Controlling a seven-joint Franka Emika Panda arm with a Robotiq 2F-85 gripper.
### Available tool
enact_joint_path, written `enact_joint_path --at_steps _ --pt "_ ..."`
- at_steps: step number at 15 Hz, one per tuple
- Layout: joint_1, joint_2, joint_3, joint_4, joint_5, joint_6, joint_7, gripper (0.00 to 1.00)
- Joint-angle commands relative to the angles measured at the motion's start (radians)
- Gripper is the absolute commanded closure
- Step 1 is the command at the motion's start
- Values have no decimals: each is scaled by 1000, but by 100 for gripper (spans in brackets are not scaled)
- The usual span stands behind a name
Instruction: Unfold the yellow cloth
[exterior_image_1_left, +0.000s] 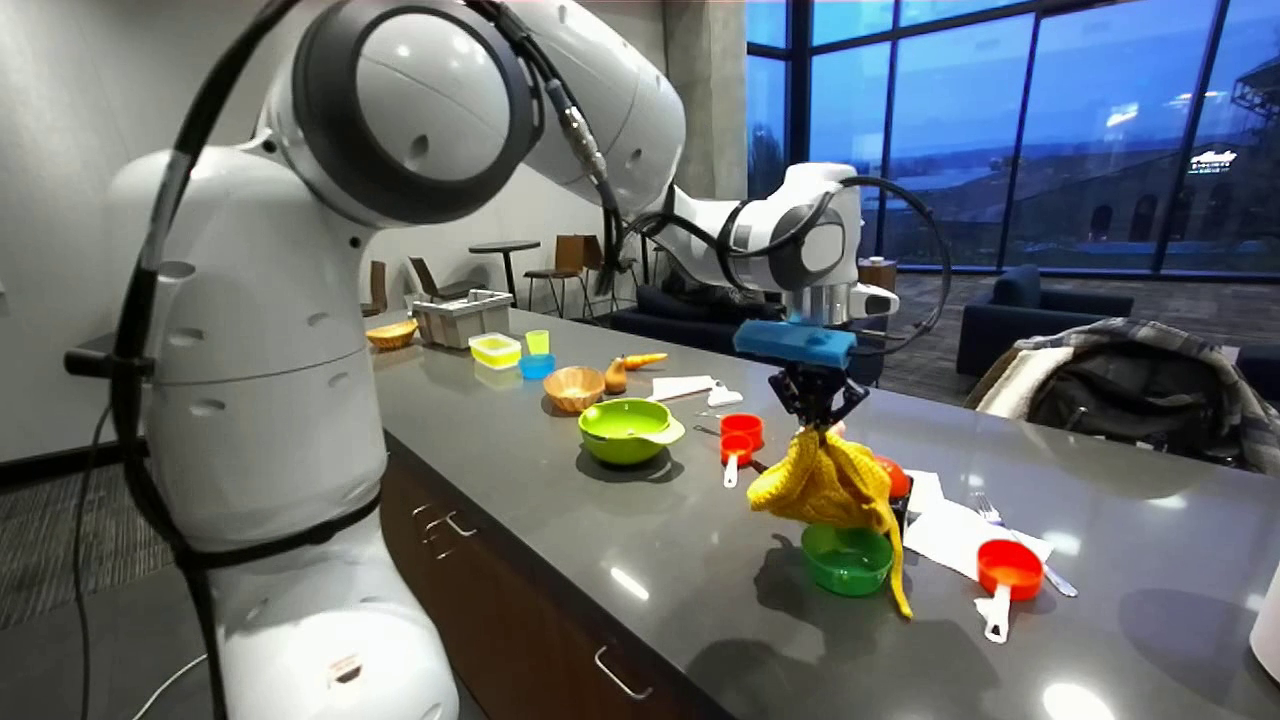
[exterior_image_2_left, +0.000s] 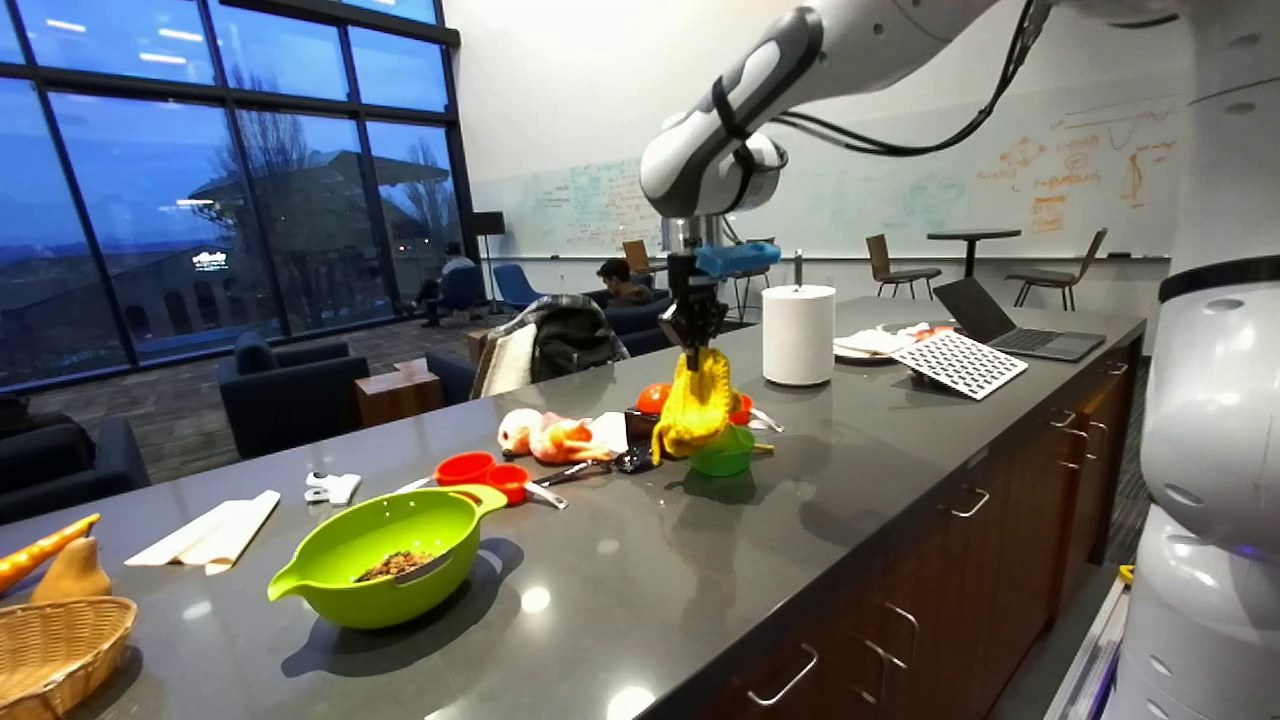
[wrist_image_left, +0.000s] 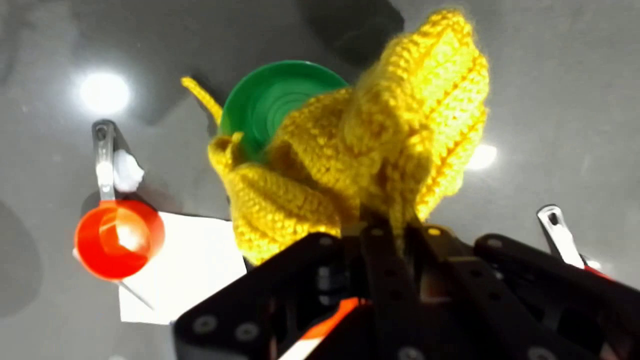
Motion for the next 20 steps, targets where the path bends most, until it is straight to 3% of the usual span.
enact_joint_path --at_steps 1,11,20 --pt "30 -139 25 6 -18 -76 -13 98" --pt "141 -371 92 -26 60 -251 -33 98" --pt "119 -350 50 -227 97 -182 -19 98"
